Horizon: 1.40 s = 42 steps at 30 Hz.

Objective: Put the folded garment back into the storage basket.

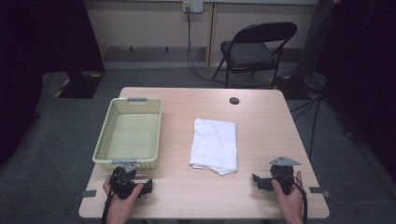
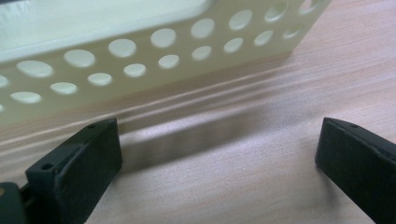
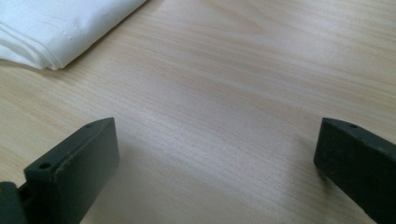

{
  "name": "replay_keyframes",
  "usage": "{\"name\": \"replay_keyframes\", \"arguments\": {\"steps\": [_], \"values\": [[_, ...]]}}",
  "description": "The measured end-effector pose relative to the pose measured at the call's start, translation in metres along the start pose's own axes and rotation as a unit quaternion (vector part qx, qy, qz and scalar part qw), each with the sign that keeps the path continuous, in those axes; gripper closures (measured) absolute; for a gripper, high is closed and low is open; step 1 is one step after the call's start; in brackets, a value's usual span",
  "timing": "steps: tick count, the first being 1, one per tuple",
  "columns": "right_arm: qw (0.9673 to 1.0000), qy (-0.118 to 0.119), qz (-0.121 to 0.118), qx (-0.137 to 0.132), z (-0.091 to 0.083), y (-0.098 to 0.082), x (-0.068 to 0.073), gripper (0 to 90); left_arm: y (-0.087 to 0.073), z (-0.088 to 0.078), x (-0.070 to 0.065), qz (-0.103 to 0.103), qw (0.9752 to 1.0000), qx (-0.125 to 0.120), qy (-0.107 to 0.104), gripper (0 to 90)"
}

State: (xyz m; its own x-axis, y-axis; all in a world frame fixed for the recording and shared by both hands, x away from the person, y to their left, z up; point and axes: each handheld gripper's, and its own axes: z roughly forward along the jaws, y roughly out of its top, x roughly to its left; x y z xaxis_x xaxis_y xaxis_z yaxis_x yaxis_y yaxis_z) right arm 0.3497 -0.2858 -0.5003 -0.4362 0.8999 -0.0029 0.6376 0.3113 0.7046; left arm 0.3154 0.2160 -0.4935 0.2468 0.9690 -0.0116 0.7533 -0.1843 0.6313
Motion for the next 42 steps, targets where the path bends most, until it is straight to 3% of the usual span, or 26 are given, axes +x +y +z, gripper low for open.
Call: {"name": "replay_keyframes", "arguments": {"steps": [15, 17, 19, 23, 25, 29, 33, 42], "values": [[1.0, 0.001, -0.003, -0.001, -0.001, -0.001, 0.0, 0.0, 0.002, -0.004, 0.003, 0.008, 0.9999, 0.014, -0.002, 2.6], [1.0, 0.0, -0.002, -0.001, -0.001, -0.001, 0.0, 0.0, 0.003, -0.007, 0.003, 0.007, 0.9999, 0.001, 0.008, 7.5], [1.0, 0.0, -0.002, -0.001, -0.001, -0.001, 0.0, 0.0, 0.004, -0.009, 0.002, 0.01, 0.9999, -0.003, 0.001, 5.0], [1.0, 0.0, -0.001, -0.001, -0.001, -0.001, 0.0, 0.0, 0.001, -0.016, -0.004, 0.028, 0.9993, -0.013, 0.018, 5.1], [1.0, 0.0, -0.002, -0.001, -0.001, -0.001, 0.0, 0.0, 0.001, -0.019, -0.006, 0.037, 0.9991, -0.019, 0.009, 6.1], [1.0, 0.0, -0.001, -0.001, -0.001, -0.001, 0.0, 0.0, 0.003, -0.022, -0.007, 0.031, 0.999, -0.031, 0.008, 6.2], [1.0, 0.0, -0.002, -0.001, -0.001, -0.001, 0.0, 0.0, 0.005, -0.025, -0.005, 0.001, 0.9995, -0.031, -0.006, 4.3], [1.0, 0.0, -0.002, -0.001, -0.001, -0.001, 0.0, 0.0, 0.007, -0.035, -0.009, 0.015, 0.9989, -0.044, 0.002, 6.6]]}}
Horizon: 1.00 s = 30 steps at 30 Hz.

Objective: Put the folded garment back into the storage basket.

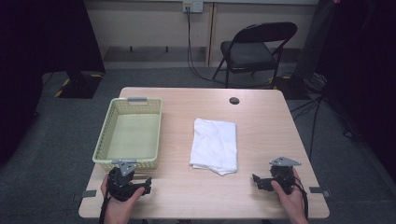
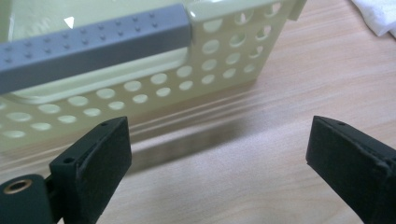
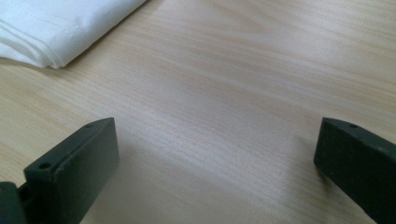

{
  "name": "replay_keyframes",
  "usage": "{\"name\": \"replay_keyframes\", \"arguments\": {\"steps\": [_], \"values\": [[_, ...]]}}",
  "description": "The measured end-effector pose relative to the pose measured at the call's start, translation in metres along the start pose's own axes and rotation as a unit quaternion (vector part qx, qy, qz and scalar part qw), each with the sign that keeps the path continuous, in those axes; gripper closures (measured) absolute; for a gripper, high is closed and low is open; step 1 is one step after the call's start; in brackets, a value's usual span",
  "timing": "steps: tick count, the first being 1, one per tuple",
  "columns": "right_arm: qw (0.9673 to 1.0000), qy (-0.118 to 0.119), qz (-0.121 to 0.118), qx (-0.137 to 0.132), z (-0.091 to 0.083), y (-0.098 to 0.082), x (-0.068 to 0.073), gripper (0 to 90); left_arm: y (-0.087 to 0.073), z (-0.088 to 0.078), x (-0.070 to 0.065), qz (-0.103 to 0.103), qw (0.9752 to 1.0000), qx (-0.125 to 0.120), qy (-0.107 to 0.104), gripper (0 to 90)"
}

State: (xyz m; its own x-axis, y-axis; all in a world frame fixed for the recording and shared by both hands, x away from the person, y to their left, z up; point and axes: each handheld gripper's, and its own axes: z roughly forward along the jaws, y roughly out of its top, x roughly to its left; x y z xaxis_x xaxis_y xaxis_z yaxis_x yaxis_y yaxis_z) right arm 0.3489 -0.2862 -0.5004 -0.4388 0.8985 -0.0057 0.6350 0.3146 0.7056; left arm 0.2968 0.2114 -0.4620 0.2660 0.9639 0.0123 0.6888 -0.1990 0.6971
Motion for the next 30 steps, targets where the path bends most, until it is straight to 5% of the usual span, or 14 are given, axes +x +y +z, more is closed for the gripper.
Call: {"name": "replay_keyframes", "arguments": {"steps": [6, 17, 30], "values": [[1.0, 0.0, 0.0, 0.0, 0.0, 0.0, 0.0, 0.0, 0.0, 0.0, -0.004, 0.004, 0.9999, 0.0, -0.016, 7.0], [1.0, 0.0, 0.0, 0.0, 0.0, 0.0, 0.0, 0.0, 0.001, -0.003, -0.006, -0.02, 0.9987, -0.011, -0.046, 7.5], [1.0, 0.0, 0.0, 0.0, 0.0, 0.0, 0.0, 0.0, 0.006, -0.006, -0.024, 0.016, 0.9988, -0.008, -0.045, 6.9]]}}
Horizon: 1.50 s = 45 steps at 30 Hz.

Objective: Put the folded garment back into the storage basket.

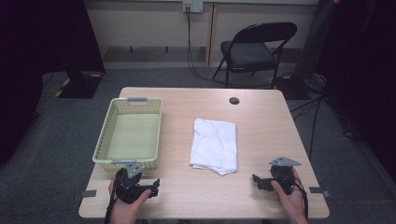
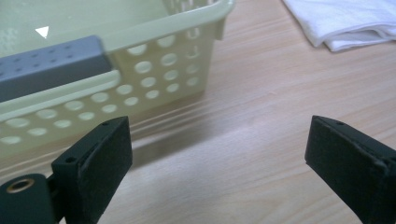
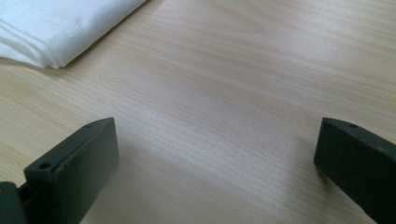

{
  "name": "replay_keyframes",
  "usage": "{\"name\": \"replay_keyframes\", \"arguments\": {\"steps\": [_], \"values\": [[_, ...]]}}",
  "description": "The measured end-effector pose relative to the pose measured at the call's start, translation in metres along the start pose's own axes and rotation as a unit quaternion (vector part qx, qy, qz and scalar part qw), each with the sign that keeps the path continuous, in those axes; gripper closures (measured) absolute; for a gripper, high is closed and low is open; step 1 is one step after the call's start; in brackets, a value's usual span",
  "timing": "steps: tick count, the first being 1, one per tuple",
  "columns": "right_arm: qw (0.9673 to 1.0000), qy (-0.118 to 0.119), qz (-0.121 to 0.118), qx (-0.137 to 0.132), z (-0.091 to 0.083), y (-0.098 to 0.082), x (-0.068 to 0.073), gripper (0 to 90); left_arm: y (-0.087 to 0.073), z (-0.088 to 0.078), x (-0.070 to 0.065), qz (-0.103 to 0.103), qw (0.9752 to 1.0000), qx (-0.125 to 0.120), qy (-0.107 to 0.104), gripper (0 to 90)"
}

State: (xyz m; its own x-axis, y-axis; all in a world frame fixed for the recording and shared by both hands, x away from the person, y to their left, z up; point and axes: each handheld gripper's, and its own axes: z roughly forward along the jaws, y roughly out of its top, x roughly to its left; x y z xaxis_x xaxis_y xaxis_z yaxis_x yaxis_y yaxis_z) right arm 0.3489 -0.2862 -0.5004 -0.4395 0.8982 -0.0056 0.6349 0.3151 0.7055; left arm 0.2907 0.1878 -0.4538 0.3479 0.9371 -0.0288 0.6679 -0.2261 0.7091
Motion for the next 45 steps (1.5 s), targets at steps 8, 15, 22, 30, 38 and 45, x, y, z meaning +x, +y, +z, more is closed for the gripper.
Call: {"name": "replay_keyframes", "arguments": {"steps": [8, 15, 22, 30, 38, 45], "values": [[1.0, 0.0, 0.0, 0.0, 0.0, 0.0, 0.0, 0.0, 0.002, 0.0, -0.013, 0.02, 0.9996, 0.004, -0.017, 7.1], [1.0, 0.0, 0.0, 0.0, 0.0, 0.0, 0.0, 0.0, 0.008, 0.001, -0.024, 0.035, 0.9991, 0.002, -0.023, 7.1], [1.0, 0.002, -0.001, 0.0, 0.0, 0.0, 0.0, 0.0, 0.013, 0.001, -0.034, 0.05, 0.9983, 0.0, -0.031, 7.1], [1.0, 0.002, -0.002, 0.001, 0.0, 0.0, 0.0, 0.0, 0.018, -0.004, -0.026, 0.052, 0.9984, 0.0, -0.022, 6.6], [1.0, 0.002, -0.001, 0.0, 0.0, 0.0, 0.0, 0.0, 0.031, -0.005, -0.028, 0.055, 0.9979, -0.004, -0.033, 5.2], [1.0, 0.002, -0.001, 0.0, 0.0, 0.0, 0.0, 0.0, 0.04, -0.003, -0.034, 0.051, 0.9978, -0.014, -0.041, 5.0]]}}
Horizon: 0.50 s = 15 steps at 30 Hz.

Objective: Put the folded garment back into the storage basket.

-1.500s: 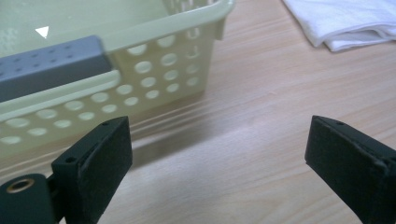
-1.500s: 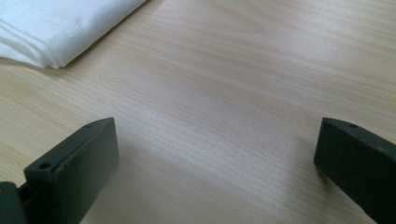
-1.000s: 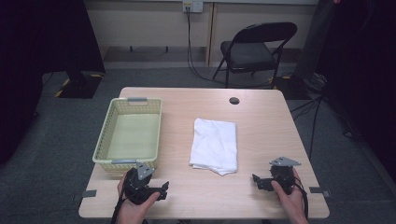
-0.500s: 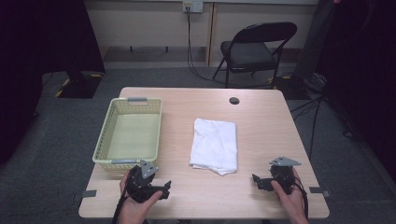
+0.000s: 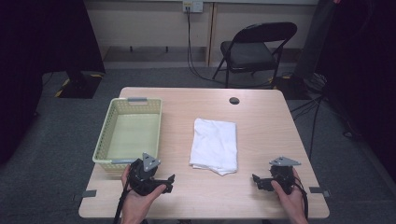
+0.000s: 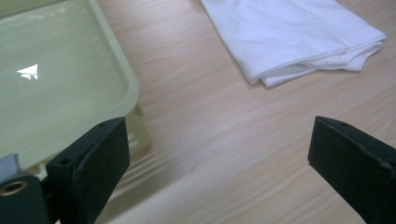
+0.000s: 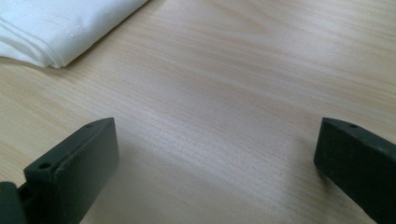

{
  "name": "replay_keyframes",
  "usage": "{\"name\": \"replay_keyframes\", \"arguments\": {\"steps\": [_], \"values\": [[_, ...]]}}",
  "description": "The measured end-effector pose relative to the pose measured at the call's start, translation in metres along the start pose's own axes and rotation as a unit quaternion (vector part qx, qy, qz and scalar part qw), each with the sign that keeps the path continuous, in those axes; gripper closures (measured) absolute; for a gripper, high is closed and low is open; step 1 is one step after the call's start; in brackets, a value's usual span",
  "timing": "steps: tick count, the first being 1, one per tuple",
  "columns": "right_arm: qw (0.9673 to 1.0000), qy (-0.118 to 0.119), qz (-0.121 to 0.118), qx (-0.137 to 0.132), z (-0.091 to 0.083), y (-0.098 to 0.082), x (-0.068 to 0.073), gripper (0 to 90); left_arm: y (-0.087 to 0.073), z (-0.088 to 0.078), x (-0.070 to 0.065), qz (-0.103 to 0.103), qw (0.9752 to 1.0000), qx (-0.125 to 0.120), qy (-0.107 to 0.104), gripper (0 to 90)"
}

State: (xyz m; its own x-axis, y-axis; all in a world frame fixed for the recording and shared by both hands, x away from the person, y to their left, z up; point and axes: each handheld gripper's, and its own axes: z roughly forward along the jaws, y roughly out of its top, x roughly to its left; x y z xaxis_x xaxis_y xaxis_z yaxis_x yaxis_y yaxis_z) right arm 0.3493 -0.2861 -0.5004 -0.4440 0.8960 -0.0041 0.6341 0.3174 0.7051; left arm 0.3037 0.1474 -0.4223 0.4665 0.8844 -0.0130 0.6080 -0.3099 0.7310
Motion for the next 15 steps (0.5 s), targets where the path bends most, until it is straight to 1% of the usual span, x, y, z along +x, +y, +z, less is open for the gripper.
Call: {"name": "replay_keyframes", "arguments": {"steps": [1, 5, 8, 11, 12, 14, 15], "values": [[1.0, 0.0, 0.0, 0.0, 0.0, 0.0, 0.0, 0.0, 0.001, 0.001, -0.001, 0.001, 1.0, 0.0, -0.004, 5.0], [1.0, 0.0, 0.0, 0.0, 0.0, 0.0, 0.0, 0.0, 0.005, 0.005, -0.006, 0.006, 1.0, 0.003, -0.006, 5.8], [1.0, 0.0, 0.0, 0.0, 0.0, 0.0, 0.0, 0.0, 0.009, 0.006, -0.008, 0.009, 0.9999, 0.0, -0.014, 5.2], [1.0, 0.0, 0.0, 0.0, 0.0, 0.0, 0.0, 0.0, 0.014, 0.008, -0.012, 0.018, 0.9997, 0.002, -0.014, 5.2], [1.0, 0.0, 0.0, 0.0, 0.0, 0.0, 0.0, 0.0, 0.016, 0.008, -0.013, 0.019, 0.9997, 0.001, -0.014, 5.2], [1.0, 0.0, 0.0, 0.0, 0.0, 0.0, 0.0, 0.0, 0.02, 0.01, -0.016, 0.024, 0.9995, 0.0, -0.018, 5.3], [1.0, 0.0, 0.0, 0.0, 0.0, 0.0, 0.0, 0.0, 0.022, 0.01, -0.018, 0.025, 0.9995, -0.004, -0.02, 5.5]]}}
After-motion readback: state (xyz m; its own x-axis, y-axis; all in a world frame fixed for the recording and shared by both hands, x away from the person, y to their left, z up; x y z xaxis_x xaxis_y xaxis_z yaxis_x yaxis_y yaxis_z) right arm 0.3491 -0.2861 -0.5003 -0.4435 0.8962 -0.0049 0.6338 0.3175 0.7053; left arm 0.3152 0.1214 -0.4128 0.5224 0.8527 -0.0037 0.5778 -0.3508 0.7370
